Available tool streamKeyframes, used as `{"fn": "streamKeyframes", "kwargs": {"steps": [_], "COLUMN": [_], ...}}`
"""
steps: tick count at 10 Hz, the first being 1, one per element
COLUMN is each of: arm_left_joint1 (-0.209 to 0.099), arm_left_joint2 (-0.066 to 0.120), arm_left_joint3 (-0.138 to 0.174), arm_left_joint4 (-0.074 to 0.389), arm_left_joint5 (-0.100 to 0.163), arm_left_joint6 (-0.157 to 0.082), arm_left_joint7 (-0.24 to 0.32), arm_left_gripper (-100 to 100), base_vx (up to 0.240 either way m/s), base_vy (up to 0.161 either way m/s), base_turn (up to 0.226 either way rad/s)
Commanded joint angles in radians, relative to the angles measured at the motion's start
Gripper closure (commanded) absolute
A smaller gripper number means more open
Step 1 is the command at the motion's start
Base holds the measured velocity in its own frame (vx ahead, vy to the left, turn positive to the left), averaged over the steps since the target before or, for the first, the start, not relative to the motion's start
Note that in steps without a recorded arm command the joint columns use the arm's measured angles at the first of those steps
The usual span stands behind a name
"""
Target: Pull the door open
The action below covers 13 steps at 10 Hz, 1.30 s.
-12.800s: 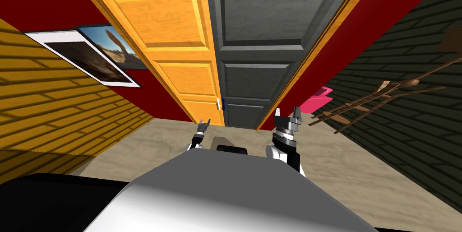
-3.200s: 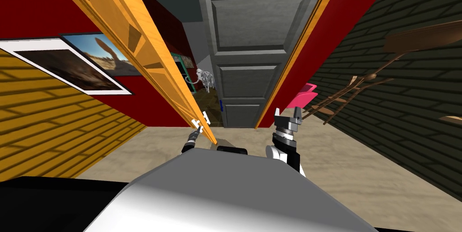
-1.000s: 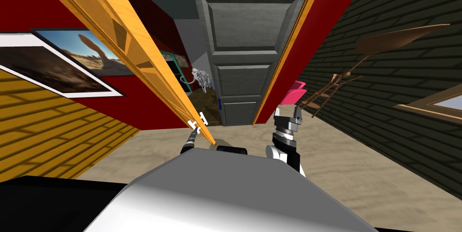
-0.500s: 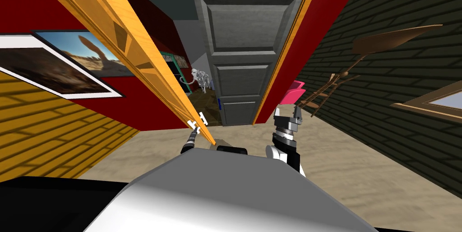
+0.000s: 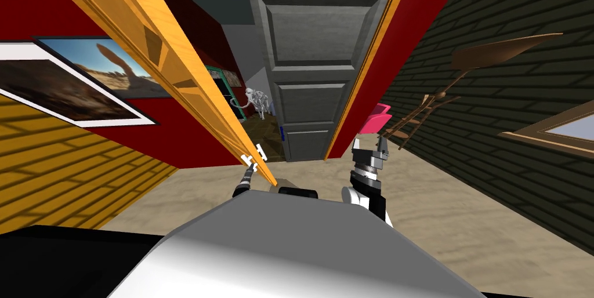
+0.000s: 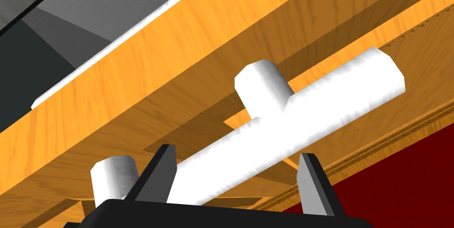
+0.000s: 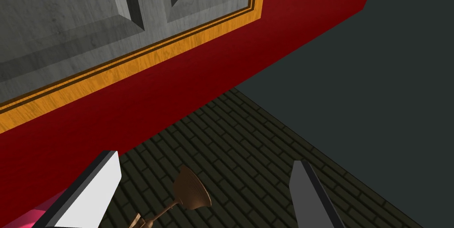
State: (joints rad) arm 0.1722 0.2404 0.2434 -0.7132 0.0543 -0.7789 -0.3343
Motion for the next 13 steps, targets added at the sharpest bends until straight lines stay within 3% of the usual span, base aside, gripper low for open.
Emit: {"fn": "streamKeyframes", "kwargs": {"steps": [1,5,7,9,11,13], "arm_left_joint1": [-0.041,-0.043,-0.045,-0.045,-0.045,-0.045], "arm_left_joint2": [0.038,0.039,0.042,0.042,0.042,0.042], "arm_left_joint3": [0.026,0.021,0.012,0.012,0.012,0.012], "arm_left_joint4": [0.05,0.061,0.062,0.062,0.033,0.062], "arm_left_joint5": [0.014,0.023,0.041,0.041,0.041,0.041], "arm_left_joint6": [-0.022,-0.022,-0.023,-0.023,-0.023,-0.023], "arm_left_joint7": [0.008,0.034,0.086,0.086,0.086,0.086], "arm_left_gripper": [100,100,100,100,100,100], "base_vx": [-0.009,-0.002,-0.025,-0.006,-0.006,0.0], "base_vy": [-0.002,-0.003,0.019,0.004,0.003,-0.004], "base_turn": [0.01,-0.015,-0.055,-0.009,0.004,-0.001]}}
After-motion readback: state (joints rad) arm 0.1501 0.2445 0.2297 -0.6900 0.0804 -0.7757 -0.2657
